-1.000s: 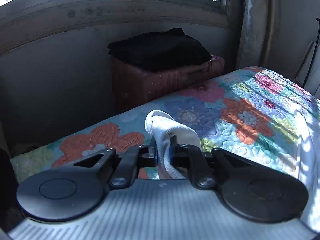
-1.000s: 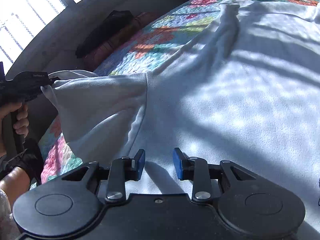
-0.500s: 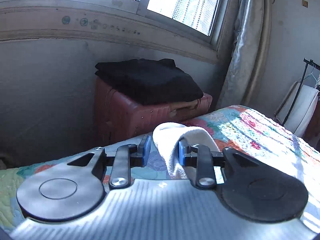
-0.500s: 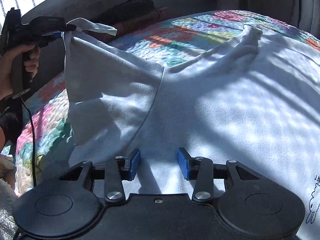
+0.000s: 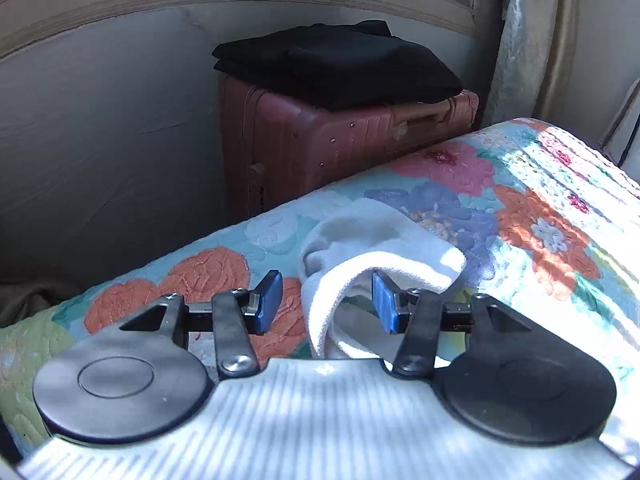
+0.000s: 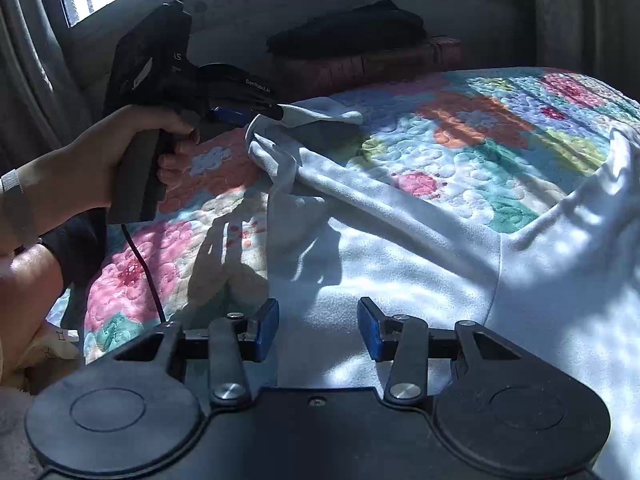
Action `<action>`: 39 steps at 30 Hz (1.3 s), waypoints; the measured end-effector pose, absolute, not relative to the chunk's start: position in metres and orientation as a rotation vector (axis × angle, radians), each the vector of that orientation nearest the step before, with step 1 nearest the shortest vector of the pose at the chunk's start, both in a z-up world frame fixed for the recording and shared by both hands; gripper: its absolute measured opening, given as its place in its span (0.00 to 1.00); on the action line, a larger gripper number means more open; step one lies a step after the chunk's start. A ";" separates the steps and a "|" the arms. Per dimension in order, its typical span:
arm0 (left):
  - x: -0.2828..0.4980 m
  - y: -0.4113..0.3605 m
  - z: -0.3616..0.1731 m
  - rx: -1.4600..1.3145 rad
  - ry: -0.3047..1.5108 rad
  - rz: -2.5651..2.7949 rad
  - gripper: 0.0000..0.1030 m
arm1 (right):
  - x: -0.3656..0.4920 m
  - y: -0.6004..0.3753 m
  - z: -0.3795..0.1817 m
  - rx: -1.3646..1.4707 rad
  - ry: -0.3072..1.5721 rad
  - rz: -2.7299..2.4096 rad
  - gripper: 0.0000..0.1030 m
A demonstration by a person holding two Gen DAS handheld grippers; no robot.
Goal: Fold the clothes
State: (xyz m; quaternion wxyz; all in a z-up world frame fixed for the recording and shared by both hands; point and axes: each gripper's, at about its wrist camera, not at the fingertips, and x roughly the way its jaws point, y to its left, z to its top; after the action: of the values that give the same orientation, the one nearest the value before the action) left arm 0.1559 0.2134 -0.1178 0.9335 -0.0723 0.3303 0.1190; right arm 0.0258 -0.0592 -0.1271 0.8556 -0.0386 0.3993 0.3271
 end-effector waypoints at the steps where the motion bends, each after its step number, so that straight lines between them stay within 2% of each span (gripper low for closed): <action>1: 0.157 0.211 -0.120 -0.109 0.686 0.247 0.29 | 0.029 -0.053 -0.132 -0.094 0.853 0.696 0.50; 3: 0.166 0.211 -0.125 -0.048 0.765 0.274 0.10 | 0.033 -0.033 -0.144 -0.151 0.882 0.696 0.51; 4: 0.169 0.212 -0.129 -0.030 0.806 0.307 0.09 | 0.034 -0.026 -0.149 -0.183 0.884 0.690 0.50; 7: 0.166 0.230 -0.134 -0.130 0.823 0.355 0.10 | 0.037 -0.021 -0.149 -0.210 0.862 0.640 0.13; 14: 0.142 0.293 -0.129 -0.569 0.682 0.466 0.10 | 0.041 -0.035 -0.143 -0.106 0.870 0.698 0.11; 17: 0.120 0.333 -0.161 -0.990 0.641 0.450 0.09 | 0.040 -0.036 -0.145 -0.083 0.899 0.725 0.11; 18: 0.116 0.341 -0.170 -1.055 0.642 0.435 0.09 | 0.040 -0.038 -0.144 -0.066 0.917 0.735 0.11; 23: 0.126 0.327 -0.161 -0.896 0.658 0.406 0.09 | 0.045 -0.041 -0.140 -0.022 0.920 0.743 0.11; 26: 0.136 0.307 -0.156 -0.789 0.684 0.366 0.34 | 0.046 -0.052 -0.143 0.100 0.936 0.729 0.17; 27: 0.138 0.302 -0.154 -0.761 0.687 0.348 0.46 | 0.043 -0.055 -0.140 0.111 0.930 0.731 0.19; 28: 0.140 0.298 -0.151 -0.737 0.687 0.325 0.56 | 0.040 -0.059 -0.137 0.120 0.925 0.733 0.28; 29: 0.142 0.296 -0.149 -0.728 0.685 0.297 0.61 | 0.037 -0.062 -0.134 0.130 0.920 0.735 0.38; 30: 0.144 0.294 -0.147 -0.725 0.682 0.267 0.68 | 0.031 -0.065 -0.130 0.109 0.907 0.737 0.41; 32: 0.147 0.292 -0.146 -0.743 0.670 0.243 0.69 | 0.018 -0.071 -0.121 0.067 0.881 0.742 0.46; 33: 0.148 0.291 -0.145 -0.751 0.663 0.251 0.67 | 0.014 -0.075 -0.119 0.043 0.882 0.732 0.47; 34: 0.148 0.289 -0.145 -0.737 0.662 0.270 0.53 | 0.010 -0.078 -0.117 0.020 0.883 0.723 0.49; 35: 0.149 0.287 -0.145 -0.698 0.668 0.292 0.32 | 0.007 -0.081 -0.117 0.010 0.892 0.714 0.50; 36: 0.150 0.285 -0.143 -0.655 0.670 0.301 0.06 | 0.003 -0.084 -0.117 -0.001 0.901 0.705 0.50; 39: 0.144 0.283 -0.128 -0.584 0.596 0.287 0.05 | -0.007 -0.078 -0.126 -0.098 0.906 0.677 0.50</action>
State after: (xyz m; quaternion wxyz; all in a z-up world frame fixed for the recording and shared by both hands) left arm 0.1444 0.2829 -0.1280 0.9042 -0.2828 0.2884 0.1389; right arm -0.0074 -0.0783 -0.1259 0.8432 -0.0464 0.4291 0.3204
